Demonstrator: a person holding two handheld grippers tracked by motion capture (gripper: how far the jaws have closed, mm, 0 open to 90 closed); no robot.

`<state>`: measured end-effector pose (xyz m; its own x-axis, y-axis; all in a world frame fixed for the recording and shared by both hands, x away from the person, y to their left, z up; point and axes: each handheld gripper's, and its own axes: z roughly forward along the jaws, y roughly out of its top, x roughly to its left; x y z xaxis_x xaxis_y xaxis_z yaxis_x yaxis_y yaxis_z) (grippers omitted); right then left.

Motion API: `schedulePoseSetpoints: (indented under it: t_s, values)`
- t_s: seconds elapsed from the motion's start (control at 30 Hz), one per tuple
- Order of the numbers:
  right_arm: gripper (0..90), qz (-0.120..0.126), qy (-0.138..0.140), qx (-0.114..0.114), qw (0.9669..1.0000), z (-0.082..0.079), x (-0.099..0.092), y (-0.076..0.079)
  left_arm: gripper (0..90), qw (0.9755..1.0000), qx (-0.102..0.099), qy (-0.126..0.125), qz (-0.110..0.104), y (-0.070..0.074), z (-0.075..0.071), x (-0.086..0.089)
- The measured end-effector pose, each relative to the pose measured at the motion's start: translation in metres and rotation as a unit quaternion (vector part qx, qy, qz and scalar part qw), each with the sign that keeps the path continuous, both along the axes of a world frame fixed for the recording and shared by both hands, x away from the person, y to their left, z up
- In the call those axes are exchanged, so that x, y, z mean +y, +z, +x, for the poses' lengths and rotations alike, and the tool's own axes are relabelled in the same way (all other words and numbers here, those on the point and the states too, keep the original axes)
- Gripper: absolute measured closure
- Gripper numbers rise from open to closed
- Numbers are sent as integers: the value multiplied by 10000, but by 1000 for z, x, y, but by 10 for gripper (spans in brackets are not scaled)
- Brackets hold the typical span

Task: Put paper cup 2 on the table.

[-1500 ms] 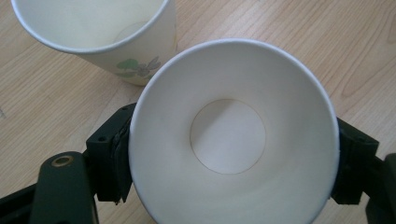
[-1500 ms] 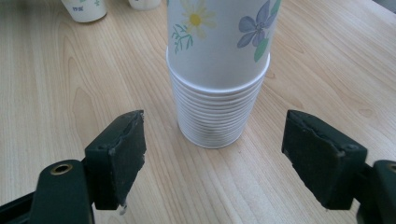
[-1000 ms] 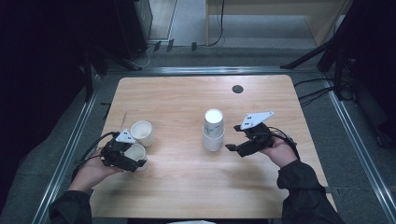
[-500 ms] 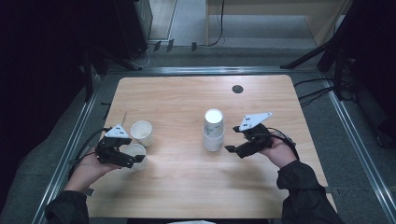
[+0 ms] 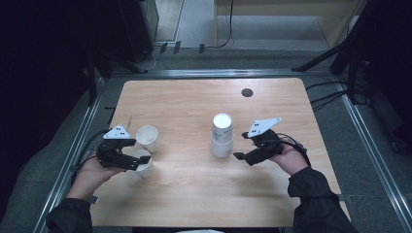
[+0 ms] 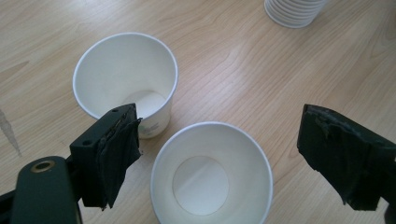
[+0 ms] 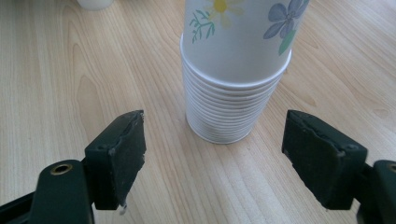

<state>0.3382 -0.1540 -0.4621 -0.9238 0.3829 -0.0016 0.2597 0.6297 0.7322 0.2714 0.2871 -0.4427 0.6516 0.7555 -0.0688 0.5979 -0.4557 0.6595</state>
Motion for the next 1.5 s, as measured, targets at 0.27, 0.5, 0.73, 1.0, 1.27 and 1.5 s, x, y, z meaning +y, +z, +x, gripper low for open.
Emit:
schedulePoseSetpoints:
  t_s: [0.27,0.5,0.73,1.0,1.27,1.5]
  values:
    - [219,-56,24,-12,10000,-5,2,-1,133,9995,-243,-182,-83,7,0,-12]
    - [219,-99,79,30,9999,-13,4,-4,133,9987,-215,-455,-95,9,5,-31]
    - [219,-111,43,47,9999,-21,1,-5,138,9976,-164,-640,-186,9,10,-48]
    - [219,-116,-89,56,9999,-29,-8,-7,137,9961,-64,-853,-200,7,18,-67]
    - [218,-126,-233,85,9996,-36,-16,-7,138,9951,-34,-959,-238,5,24,-87]
    - [218,-157,-276,90,9995,-46,-20,-9,137,9939,-76,-1056,-310,2,29,-106]
